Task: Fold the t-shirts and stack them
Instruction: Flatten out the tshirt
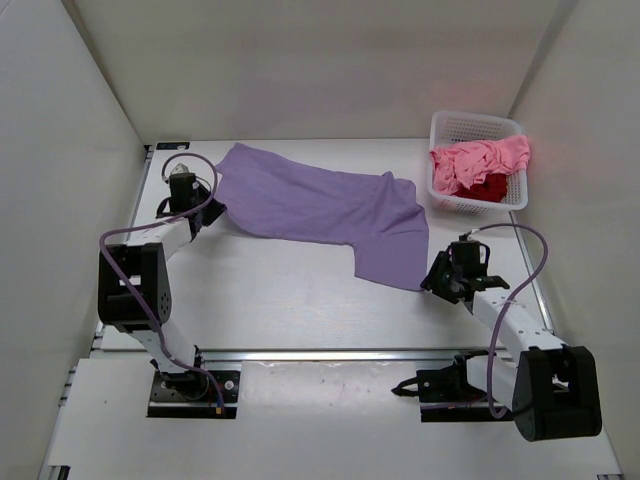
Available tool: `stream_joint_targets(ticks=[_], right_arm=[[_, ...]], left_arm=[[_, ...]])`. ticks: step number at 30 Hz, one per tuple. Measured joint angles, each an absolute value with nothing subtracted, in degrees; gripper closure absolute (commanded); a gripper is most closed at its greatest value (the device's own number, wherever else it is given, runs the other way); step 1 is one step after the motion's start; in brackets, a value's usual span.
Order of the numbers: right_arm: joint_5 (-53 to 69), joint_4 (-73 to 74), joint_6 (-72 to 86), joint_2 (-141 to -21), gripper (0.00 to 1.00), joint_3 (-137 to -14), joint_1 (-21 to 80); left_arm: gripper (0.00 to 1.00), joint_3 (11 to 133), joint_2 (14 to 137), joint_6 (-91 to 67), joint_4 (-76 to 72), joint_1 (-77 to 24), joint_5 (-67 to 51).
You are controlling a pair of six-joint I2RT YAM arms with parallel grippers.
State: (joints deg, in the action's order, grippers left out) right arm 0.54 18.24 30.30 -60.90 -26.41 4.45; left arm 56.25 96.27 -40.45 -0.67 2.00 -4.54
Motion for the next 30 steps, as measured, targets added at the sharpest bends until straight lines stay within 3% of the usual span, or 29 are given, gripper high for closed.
stream_joint_targets(ticks=[7,12,18,23,30], right_arm=[[4.6,14.0,33.0,-61.3,0.61,-23.1,3.2],[7.4,10.7,34.6,-63.0,0.68,-22.7,3.3],[9.6,9.8,36.1,-63.1,0.81,-21.8,2.9],[10.2,9.6,37.1,-64.0,0.99,-21.6,3.0],[7.1,14.3,35.0,-64.4,1.00,-28.3,5.5]], left_arm=[[1.00,55.8,96.2,-39.9,-0.2,1.4,-4.5],[1.00,55.7,96.1,-39.8,-0.2,1.0,-4.5],[1.00,55.5,96.1,-39.8,-0.2,1.0,-4.4],[1.00,54.9,96.1,-39.8,-0.1,1.0,-4.3],[1.00,56.5,96.1,-38.8,2.1,-0.4,-3.8]])
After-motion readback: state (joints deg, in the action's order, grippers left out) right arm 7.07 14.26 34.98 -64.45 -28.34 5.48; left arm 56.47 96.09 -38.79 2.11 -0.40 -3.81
